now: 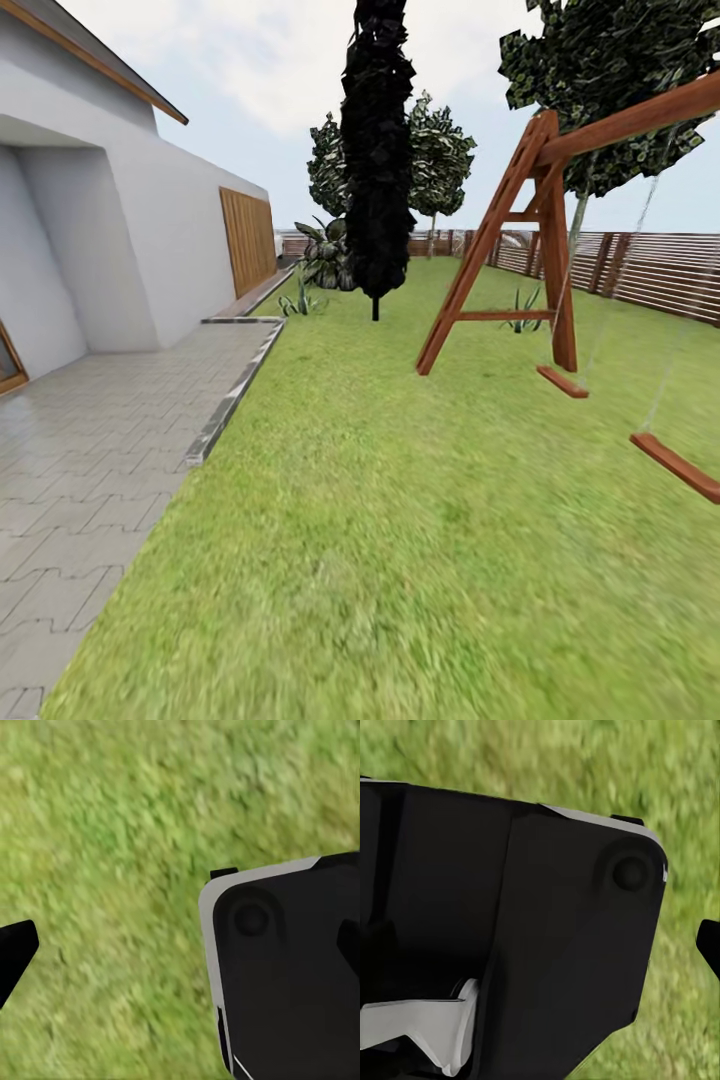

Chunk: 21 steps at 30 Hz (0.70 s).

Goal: Take the three Easter eggs out of the wicker basket on the lawn in the garden, then place them on the lawn next to a single tree (choose any tree) so that all three eggs are next to the same tree and none are left in the basket.

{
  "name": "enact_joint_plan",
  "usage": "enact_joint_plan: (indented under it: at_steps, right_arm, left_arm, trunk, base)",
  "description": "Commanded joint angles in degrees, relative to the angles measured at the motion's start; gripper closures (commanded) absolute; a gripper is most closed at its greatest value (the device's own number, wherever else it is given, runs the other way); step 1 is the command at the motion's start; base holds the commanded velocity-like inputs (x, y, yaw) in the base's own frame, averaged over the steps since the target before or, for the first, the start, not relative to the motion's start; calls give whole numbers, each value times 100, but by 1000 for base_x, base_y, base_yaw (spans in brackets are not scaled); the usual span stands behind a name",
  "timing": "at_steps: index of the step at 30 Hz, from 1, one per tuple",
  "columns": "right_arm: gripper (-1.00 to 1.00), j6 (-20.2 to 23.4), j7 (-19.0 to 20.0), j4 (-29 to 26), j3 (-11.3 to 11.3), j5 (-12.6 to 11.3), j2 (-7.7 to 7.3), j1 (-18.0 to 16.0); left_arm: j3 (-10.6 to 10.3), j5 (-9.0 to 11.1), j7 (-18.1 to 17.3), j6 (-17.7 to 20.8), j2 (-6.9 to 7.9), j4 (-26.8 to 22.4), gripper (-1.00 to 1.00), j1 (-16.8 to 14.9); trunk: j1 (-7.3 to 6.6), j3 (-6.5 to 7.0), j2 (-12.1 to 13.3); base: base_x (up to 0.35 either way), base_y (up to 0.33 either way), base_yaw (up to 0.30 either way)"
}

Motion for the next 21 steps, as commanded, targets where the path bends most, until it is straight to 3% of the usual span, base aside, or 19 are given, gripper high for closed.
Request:
enact_joint_plan:
  at_steps: [1, 21]
  right_arm:
    - [-100, -9, 2, -8, 18, -3, -1, 1]
    - [-100, -9, 2, -8, 18, -2, 0, 1]
  left_arm:
    - [-29, -1, 7, -18, 1, 4, -100, -4]
    - [-41, -1, 9, -18, 1, 5, -100, -3]
  trunk:
    - [5, -9, -7]
    - [5, -9, -7]
  base:
    - [323, 165, 0]
    - [323, 158, 0]
